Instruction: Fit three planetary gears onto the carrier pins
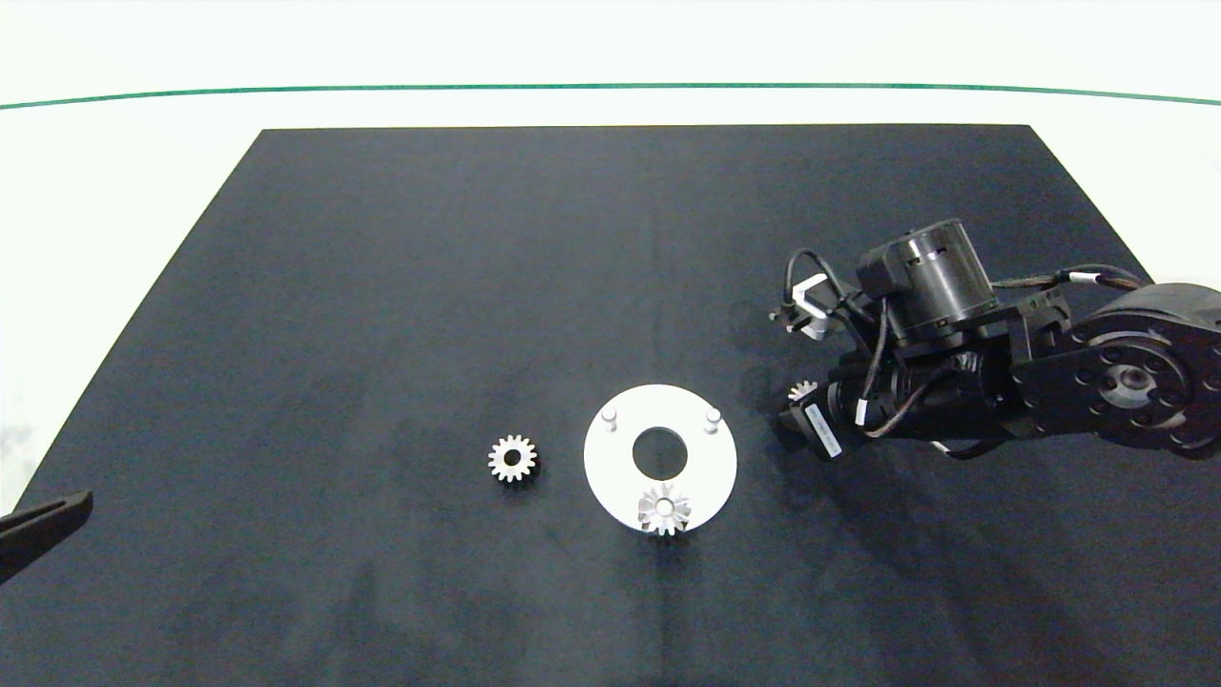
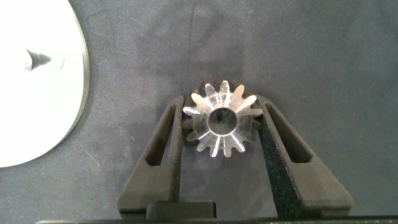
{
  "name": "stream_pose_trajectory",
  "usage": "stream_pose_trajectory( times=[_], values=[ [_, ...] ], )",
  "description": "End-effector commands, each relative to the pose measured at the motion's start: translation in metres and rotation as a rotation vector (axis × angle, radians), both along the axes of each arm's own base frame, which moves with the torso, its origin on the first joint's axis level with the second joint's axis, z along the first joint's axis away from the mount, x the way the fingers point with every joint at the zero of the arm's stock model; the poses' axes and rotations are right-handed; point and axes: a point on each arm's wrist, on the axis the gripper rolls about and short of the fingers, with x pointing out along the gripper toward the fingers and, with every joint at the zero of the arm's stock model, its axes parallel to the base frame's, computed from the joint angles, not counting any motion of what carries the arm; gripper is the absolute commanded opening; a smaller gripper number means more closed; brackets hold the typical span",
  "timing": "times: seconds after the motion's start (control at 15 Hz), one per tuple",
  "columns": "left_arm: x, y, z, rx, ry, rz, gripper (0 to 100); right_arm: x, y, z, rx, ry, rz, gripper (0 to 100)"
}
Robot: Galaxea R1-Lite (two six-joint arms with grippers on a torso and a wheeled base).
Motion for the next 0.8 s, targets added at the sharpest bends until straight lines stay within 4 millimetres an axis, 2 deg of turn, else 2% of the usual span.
stream_pose_trajectory(
  times=[0.07, 0.27, 0.47, 0.8],
  values=[
    [0.000, 0.000, 0.000, 0.002, 0.003, 0.000, 100, 0.000, 0.000, -0.001, -0.005, 0.005, -0.001, 3],
    [0.000, 0.000, 0.000, 0.002, 0.001, 0.002, 100, -0.002, -0.001, 0.002, 0.011, 0.003, 0.014, 0],
    [0.000, 0.000, 0.000, 0.002, 0.001, 0.000, 100, -0.012, -0.004, 0.016, 0.028, -0.028, 0.021, 0],
    [0.000, 0.000, 0.000, 0.002, 0.001, 0.000, 100, -0.059, 0.006, 0.047, 0.055, -0.075, 0.127, 0]
  ],
)
